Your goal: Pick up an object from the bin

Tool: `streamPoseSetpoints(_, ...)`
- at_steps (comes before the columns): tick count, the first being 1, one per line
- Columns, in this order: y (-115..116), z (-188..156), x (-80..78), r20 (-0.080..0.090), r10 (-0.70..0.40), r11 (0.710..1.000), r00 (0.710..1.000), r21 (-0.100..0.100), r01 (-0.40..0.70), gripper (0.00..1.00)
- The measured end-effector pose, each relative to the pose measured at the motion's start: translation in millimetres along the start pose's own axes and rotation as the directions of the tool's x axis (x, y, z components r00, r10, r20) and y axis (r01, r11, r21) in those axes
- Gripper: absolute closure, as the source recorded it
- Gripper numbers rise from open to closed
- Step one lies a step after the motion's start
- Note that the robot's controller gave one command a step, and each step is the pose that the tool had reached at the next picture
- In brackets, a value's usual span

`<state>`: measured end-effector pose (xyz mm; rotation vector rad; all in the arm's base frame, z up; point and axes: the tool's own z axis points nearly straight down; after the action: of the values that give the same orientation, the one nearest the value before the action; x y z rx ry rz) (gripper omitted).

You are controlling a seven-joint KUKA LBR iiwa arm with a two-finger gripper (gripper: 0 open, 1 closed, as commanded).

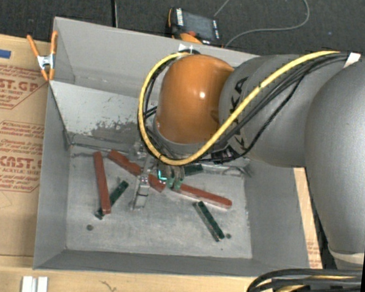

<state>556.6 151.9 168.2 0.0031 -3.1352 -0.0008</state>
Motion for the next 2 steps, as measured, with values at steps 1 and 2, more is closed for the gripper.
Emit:
streamPoseSetpoints(1,9.1,99.6,-27.8,0.005,-0.354,0.935,0.935,0.002,0.354,0.00)
streamPoseSetpoints(2,9.4,98.5,-28.5,0.007,-0.353,0.936,0.936,0.001,0.353,1.00)
